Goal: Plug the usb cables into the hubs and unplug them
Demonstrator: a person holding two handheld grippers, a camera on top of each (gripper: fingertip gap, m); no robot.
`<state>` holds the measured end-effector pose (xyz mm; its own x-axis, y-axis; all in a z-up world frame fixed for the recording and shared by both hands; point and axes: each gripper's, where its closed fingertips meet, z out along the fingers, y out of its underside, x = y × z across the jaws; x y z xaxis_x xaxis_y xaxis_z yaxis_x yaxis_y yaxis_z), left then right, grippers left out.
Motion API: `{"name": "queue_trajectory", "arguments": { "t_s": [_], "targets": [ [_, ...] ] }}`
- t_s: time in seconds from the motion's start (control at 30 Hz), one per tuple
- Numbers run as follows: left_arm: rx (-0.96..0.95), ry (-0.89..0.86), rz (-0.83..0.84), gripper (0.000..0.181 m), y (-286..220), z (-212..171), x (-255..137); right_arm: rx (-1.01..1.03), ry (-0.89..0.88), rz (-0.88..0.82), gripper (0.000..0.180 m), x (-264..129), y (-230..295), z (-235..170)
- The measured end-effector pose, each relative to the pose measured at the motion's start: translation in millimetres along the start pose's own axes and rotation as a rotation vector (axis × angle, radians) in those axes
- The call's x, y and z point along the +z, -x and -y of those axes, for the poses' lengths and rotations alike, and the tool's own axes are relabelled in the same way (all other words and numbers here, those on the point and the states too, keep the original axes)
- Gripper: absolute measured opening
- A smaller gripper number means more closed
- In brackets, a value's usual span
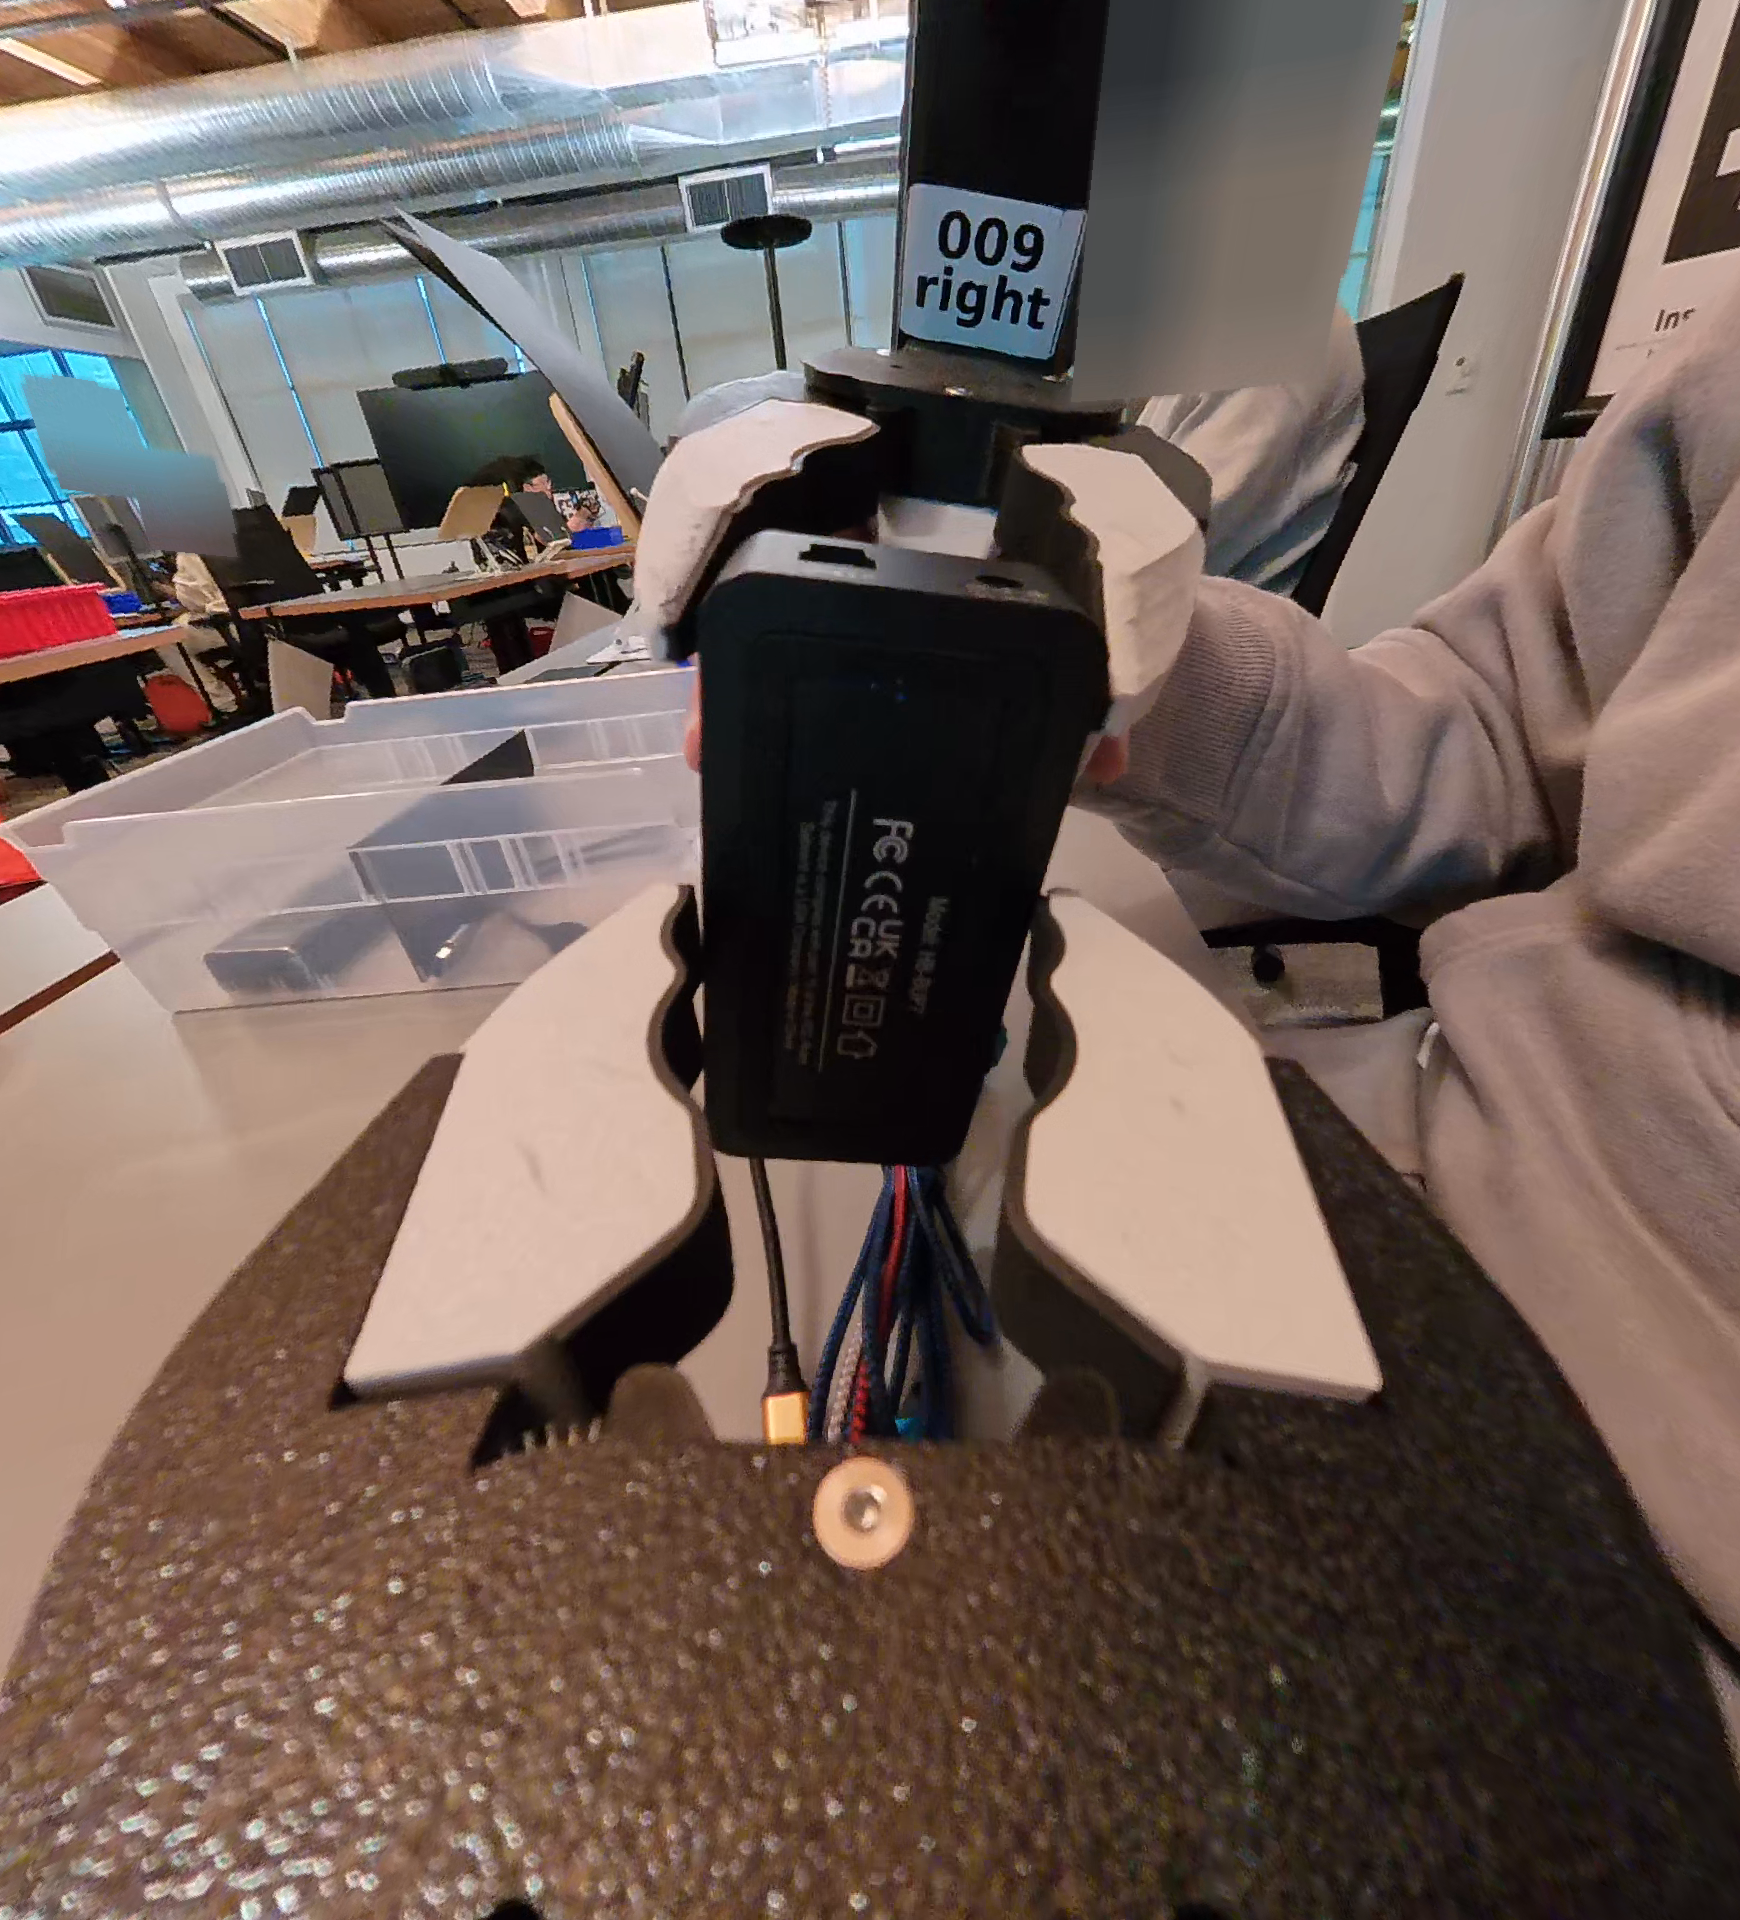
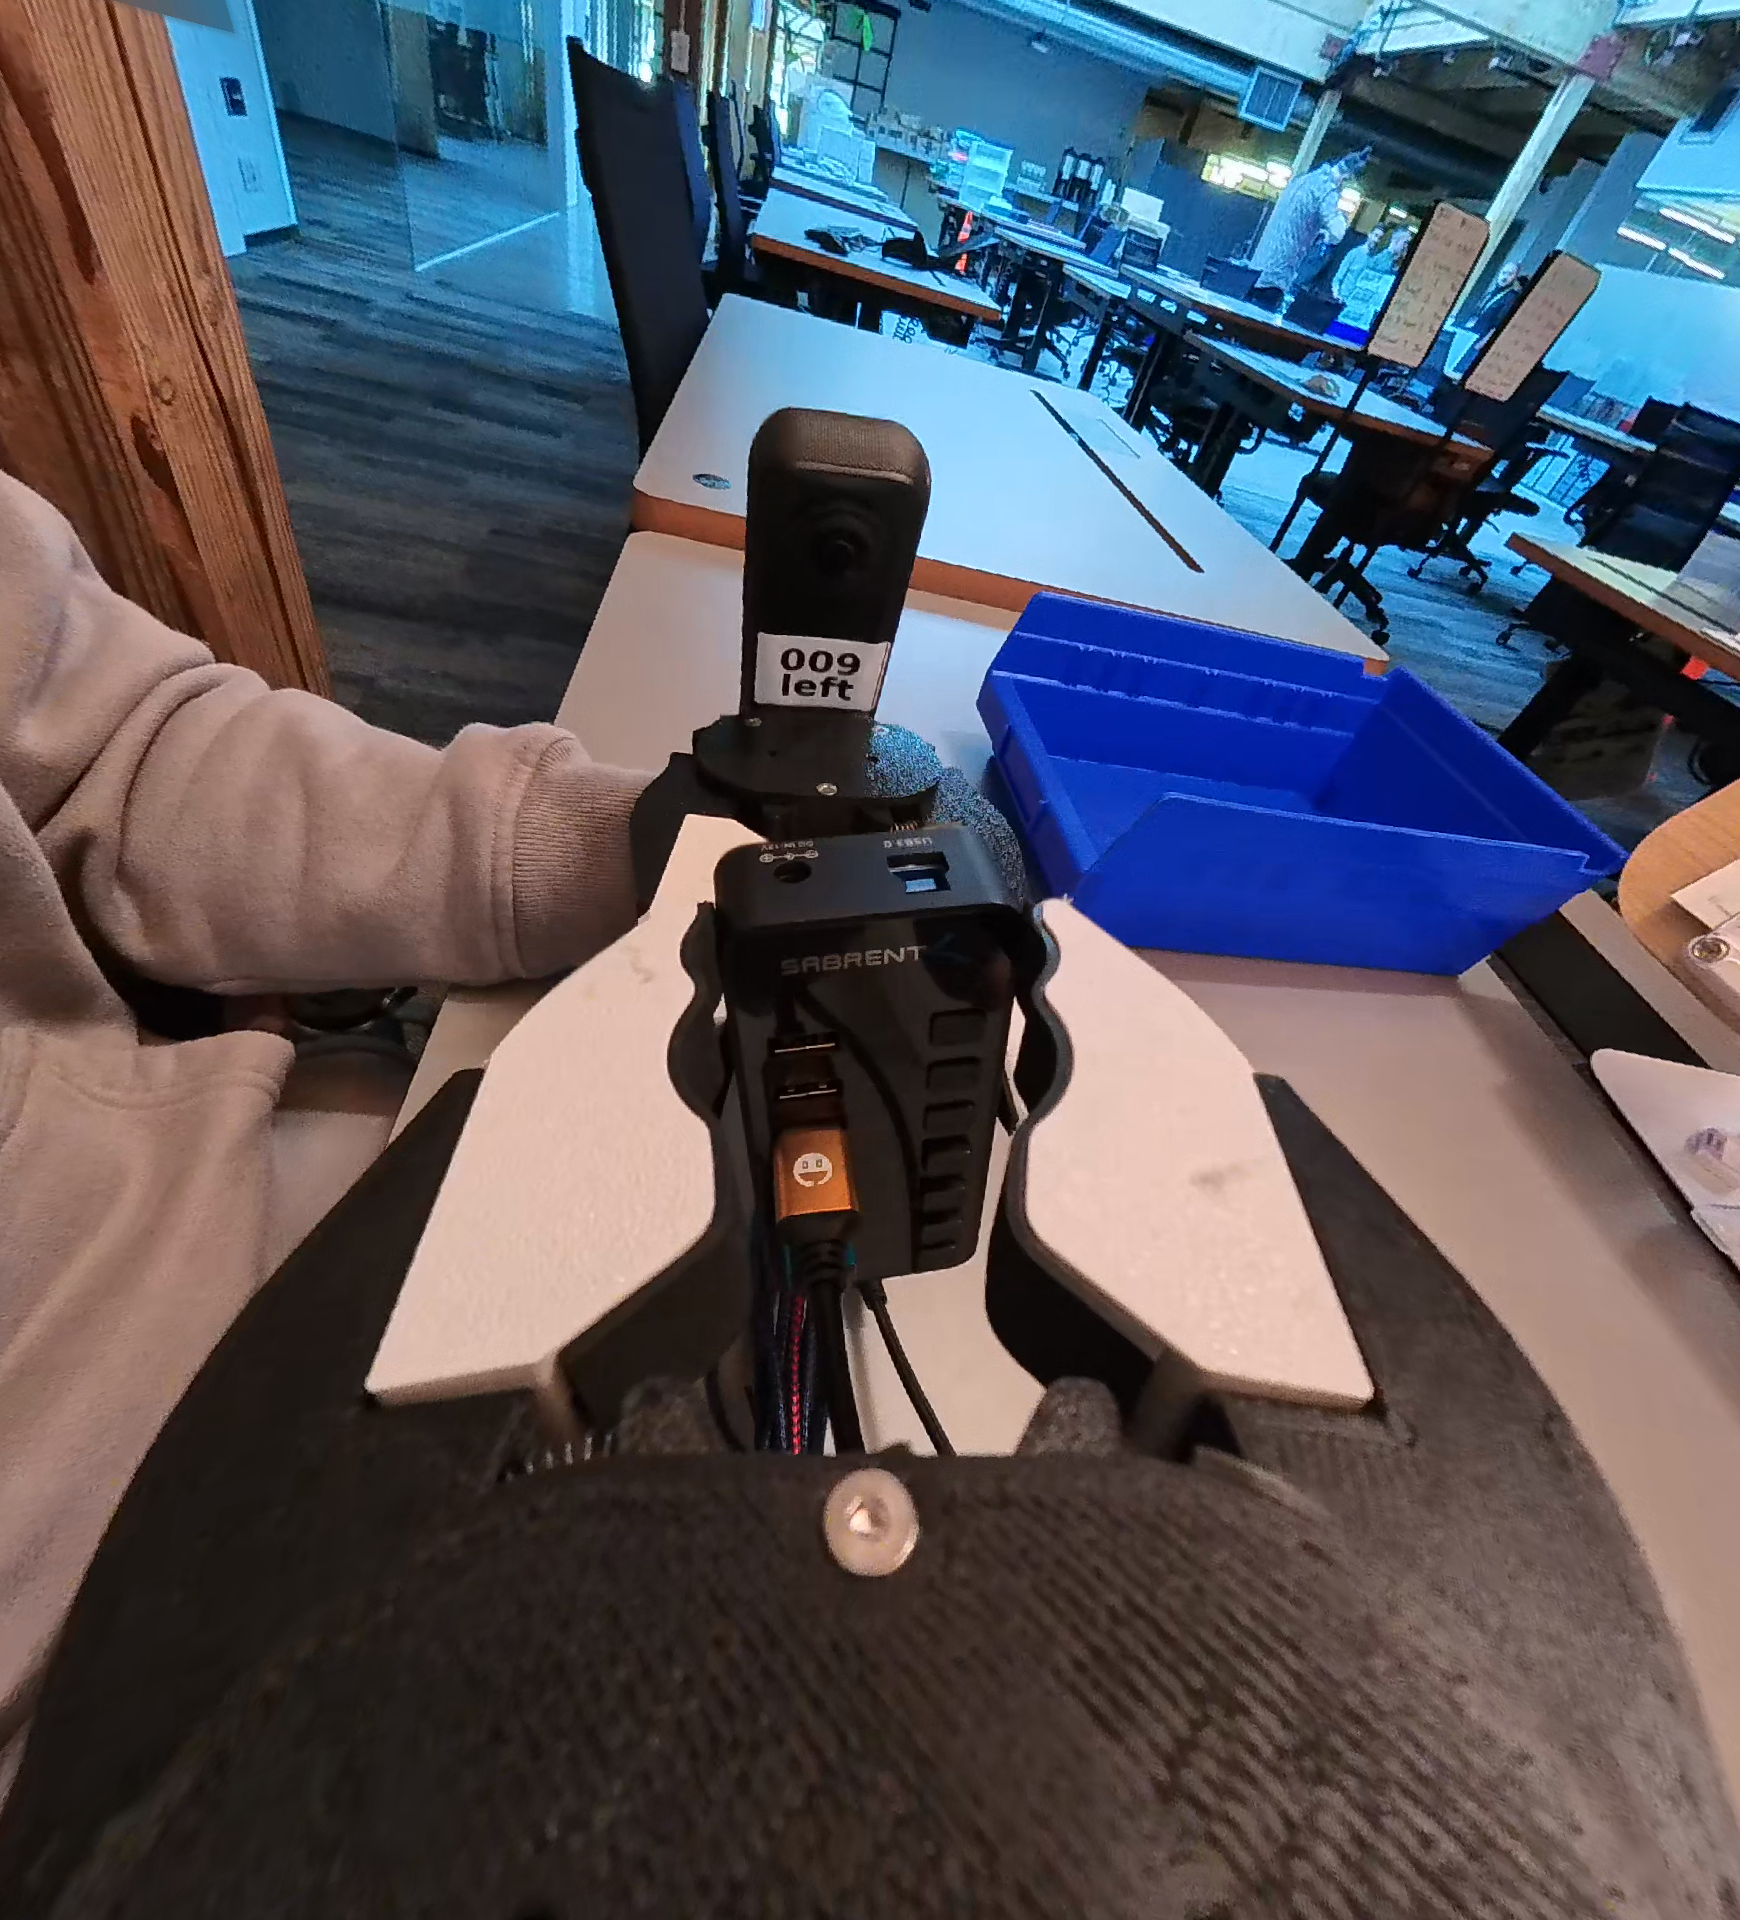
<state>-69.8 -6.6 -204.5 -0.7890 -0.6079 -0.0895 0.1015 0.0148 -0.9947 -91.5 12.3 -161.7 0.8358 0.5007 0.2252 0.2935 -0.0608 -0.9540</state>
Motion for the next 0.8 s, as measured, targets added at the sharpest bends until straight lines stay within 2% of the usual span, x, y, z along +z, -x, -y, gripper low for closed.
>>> {"name": "queue_trajectory", "arguments": {
  "t_s": [0.23, 0.5, 0.73, 0.8],
  "targets": [
    [-0.014, 0.022, -0.027, 0.059, -2, -5, 0, 0.012, -0.002, 0.024, 0.056, 2, 2, -3],
    [-0.002, 0.042, 0.075, 0.058, 12, -6, 2, 0.050, -0.021, -0.030, 0.055, -3, -13, -6],
    [-0.054, -0.006, 0.086, 0.058, 18, -3, -5, 0.067, -0.013, -0.055, 0.058, -10, -15, -7],
    [-0.053, -0.018, 0.092, 0.058, 20, -1, -10, 0.078, 0.000, -0.070, 0.051, -16, -16, -12]
  ]
}}
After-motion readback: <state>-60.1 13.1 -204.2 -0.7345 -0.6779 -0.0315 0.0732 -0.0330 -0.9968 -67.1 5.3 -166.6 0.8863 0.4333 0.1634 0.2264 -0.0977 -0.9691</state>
